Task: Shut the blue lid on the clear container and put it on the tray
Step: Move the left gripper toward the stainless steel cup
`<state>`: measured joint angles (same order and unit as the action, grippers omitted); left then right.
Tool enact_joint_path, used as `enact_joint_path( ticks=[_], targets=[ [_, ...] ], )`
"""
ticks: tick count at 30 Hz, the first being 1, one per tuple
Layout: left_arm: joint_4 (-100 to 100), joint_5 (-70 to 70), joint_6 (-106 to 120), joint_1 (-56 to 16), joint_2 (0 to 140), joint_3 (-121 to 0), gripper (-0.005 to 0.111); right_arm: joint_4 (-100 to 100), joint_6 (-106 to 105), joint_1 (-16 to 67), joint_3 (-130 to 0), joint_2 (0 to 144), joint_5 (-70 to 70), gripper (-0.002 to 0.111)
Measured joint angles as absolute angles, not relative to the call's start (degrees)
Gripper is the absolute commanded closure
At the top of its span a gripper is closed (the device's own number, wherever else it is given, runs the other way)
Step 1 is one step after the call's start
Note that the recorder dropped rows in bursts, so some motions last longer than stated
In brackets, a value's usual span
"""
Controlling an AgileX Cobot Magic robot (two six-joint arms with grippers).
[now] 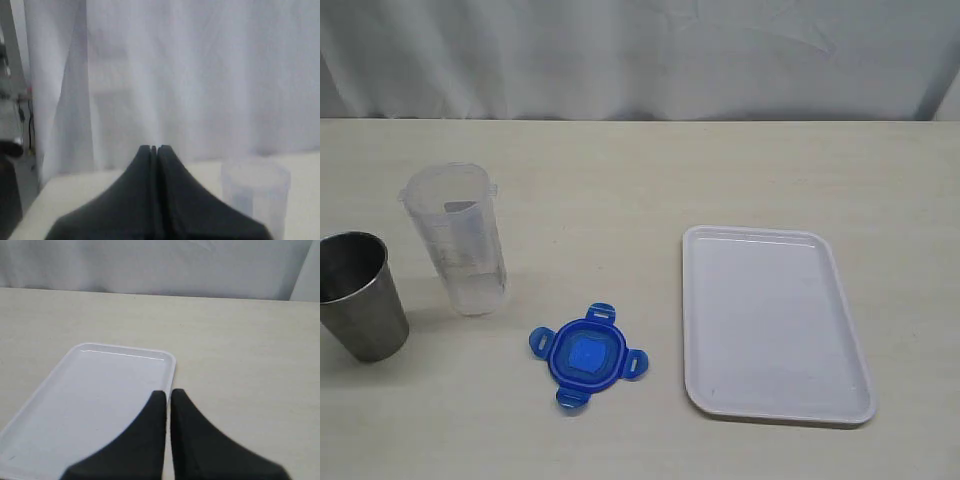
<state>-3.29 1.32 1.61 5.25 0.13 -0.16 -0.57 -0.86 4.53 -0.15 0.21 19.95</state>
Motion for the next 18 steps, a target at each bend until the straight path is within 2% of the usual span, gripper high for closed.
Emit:
enact_joint_path(
  ticks=[4,6,8,9,13,14,18],
  targets=[
    [-2.88,13.41,-2.63,5.25,0.13,-0.16,0.106,-0.57,-0.86,4.53,-0.15,0.21,19.95,0.104],
    [-2.88,18.20,-6.52,5.25,0.13,-0.16,0.102,-0.57,-0.86,4.53,-0.15,0.21,19.95,0.104],
    [-4.31,21.77,-8.70,5.25,0.13,-0.16,0.088,-0.57,-0.86,4.53,-0.15,0.21,19.95,0.104],
    [-5.35,23.11,-9.25,5.25,0.13,-0.16,0.077,-0.57,-0.86,4.53,-0.15,0.21,19.95,0.104],
    [-7.77,27.29,-10.62,5.25,1.33,-0.16,0.014,-0.57,-0.86,4.53,-0.15,0.21,19.95,0.104],
    [-8.04,28.15,-10.86,5.25,2.29,-0.16,0.004,-0.57,-0.86,4.53,-0.15,0.21,19.95,0.104],
    [-9.28,31.95,-11.44,5.25,7.12,-0.16,0.002,-0.57,-0.86,4.53,-0.15,0.21,19.95,0.104]
  ],
)
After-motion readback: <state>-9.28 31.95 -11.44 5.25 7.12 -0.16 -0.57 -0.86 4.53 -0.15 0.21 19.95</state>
